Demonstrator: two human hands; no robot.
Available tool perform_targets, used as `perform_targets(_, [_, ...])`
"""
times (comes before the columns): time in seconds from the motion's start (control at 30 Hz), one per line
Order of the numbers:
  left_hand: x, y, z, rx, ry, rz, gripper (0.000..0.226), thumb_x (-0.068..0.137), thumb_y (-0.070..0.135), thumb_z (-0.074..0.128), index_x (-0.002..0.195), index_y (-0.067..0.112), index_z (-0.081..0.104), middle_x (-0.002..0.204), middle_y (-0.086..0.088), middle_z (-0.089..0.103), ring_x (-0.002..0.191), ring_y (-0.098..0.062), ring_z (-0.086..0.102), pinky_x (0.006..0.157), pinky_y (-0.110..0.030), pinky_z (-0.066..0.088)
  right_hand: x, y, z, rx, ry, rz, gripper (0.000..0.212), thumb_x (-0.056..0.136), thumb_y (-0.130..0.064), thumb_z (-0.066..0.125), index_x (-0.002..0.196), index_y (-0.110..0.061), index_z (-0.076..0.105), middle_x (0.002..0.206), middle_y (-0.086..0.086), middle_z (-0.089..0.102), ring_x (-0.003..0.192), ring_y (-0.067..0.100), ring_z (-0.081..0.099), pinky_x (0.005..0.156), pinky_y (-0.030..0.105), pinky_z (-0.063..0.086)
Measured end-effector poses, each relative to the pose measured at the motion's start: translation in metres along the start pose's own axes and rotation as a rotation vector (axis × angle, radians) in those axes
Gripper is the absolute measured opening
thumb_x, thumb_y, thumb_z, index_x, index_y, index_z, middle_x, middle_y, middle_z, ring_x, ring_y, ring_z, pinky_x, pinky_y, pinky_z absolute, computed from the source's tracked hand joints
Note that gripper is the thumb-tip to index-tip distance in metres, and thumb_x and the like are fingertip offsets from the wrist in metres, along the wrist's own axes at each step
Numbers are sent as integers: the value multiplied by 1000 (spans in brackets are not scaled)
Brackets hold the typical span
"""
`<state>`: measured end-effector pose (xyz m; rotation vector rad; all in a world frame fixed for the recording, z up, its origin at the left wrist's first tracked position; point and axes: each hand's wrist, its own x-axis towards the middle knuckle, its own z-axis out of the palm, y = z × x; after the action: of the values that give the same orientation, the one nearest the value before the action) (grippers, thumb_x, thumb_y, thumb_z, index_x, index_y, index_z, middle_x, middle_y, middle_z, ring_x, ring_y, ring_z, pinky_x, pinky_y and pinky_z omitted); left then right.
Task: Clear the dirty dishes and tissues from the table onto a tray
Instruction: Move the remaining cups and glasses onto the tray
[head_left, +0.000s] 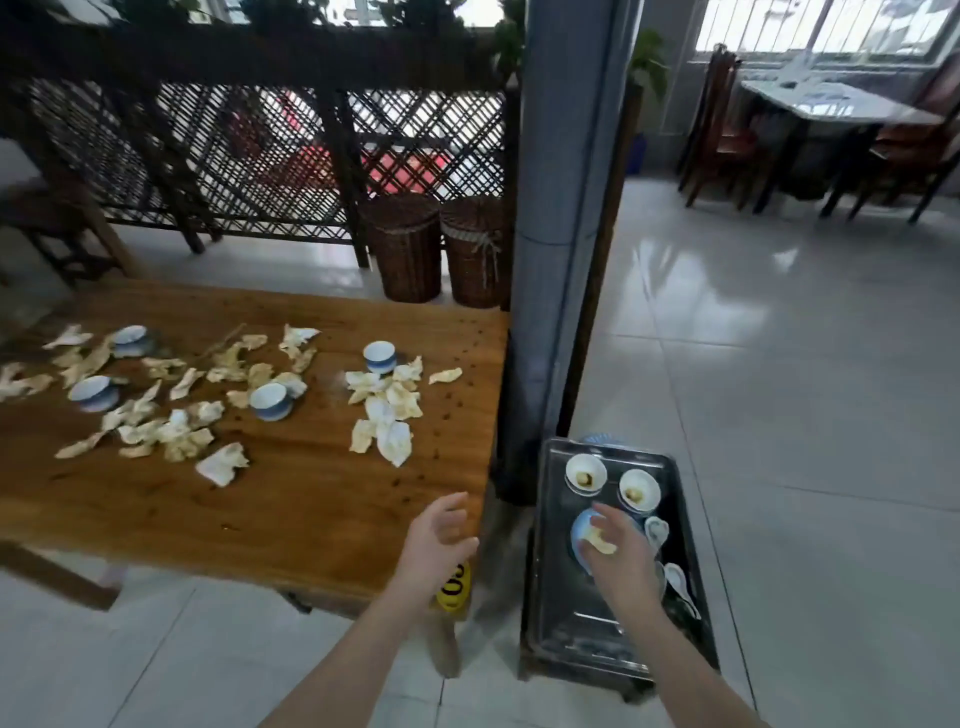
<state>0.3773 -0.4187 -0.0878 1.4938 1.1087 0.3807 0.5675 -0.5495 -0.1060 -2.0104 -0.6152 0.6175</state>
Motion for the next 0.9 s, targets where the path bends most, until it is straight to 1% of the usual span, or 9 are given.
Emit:
perform_targets(0.07, [-21, 4, -44, -31, 69, -6, 55, 84, 3, 70, 130, 27, 52, 125, -3, 58, 112, -17, 56, 89, -24, 48, -5, -32, 26, -18, -68, -70, 45, 81, 0, 69, 123, -11, 57, 114, 4, 63, 100, 12, 56, 80, 14, 42])
perform_targets(0.13, [-39, 4, -84, -42, 134, -11, 55, 84, 4, 70, 131, 25, 51, 127, -5, 58, 112, -19, 56, 95, -30, 48, -11, -59, 50, -6, -127, -108, 45, 82, 0, 68, 124, -12, 56, 113, 6, 64, 105, 18, 57, 87, 26, 45])
perform_targets(0.2, [-55, 4, -123, -52, 211, -23, 55, 84, 5, 70, 131, 26, 52, 129, -5, 57, 115, -21, 55, 97, -33, 47, -19, -85, 75, -14, -166, -142, 45, 84, -2, 67, 126, -13, 55, 115, 5, 63, 107, 19, 57, 87, 28, 45])
perform_targets(0.37, [-83, -3, -193, -126, 351, -25, 53, 84, 5, 70, 128, 29, 52, 130, -5, 54, 113, -19, 55, 79, -23, 51, -36, -136, 124, -14, -233, -220, 45, 87, -7, 65, 129, -21, 53, 118, -2, 60, 103, 9, 52, 78, 22, 46])
perform_targets(0.43, [-87, -6, -215, -142, 373, -14, 53, 84, 3, 70, 127, 29, 53, 131, -4, 54, 112, -17, 54, 75, -21, 51, -40, -152, 139, -9, -249, -229, 45, 88, -8, 64, 129, -21, 52, 120, -1, 60, 105, 11, 52, 86, 30, 51])
perform_targets(0.5, [-84, -8, -234, -156, 396, -5, 53, 83, 2, 70, 128, 26, 54, 133, -4, 54, 115, -18, 54, 81, -26, 53, -41, -166, 152, -12, -256, -245, 44, 88, -8, 65, 128, -21, 52, 120, 0, 60, 108, 14, 54, 93, 34, 50])
perform_targets(0.7, [-55, -14, -269, -181, 396, 10, 49, 84, 0, 68, 123, 26, 57, 133, -4, 55, 119, -20, 54, 88, -30, 52, -21, -192, 189, -25, -241, -270, 46, 85, -10, 67, 128, -21, 53, 120, -3, 61, 98, 6, 51, 74, 12, 41])
perform_targets(0.8, [-35, -18, -282, -182, 391, -33, 49, 85, 1, 67, 125, 27, 56, 130, -7, 56, 117, -22, 55, 82, -27, 51, -8, -199, 208, -60, -256, -263, 50, 85, -7, 67, 131, -20, 52, 124, -1, 60, 108, 13, 55, 83, 17, 42])
perform_targets(0.9, [-8, -23, -299, -173, 386, -56, 51, 85, -1, 66, 128, 23, 56, 131, -11, 56, 119, -25, 54, 89, -34, 51, 12, -204, 232, -75, -276, -254, 50, 85, -6, 66, 132, -19, 51, 126, 1, 60, 116, 17, 54, 87, 21, 42])
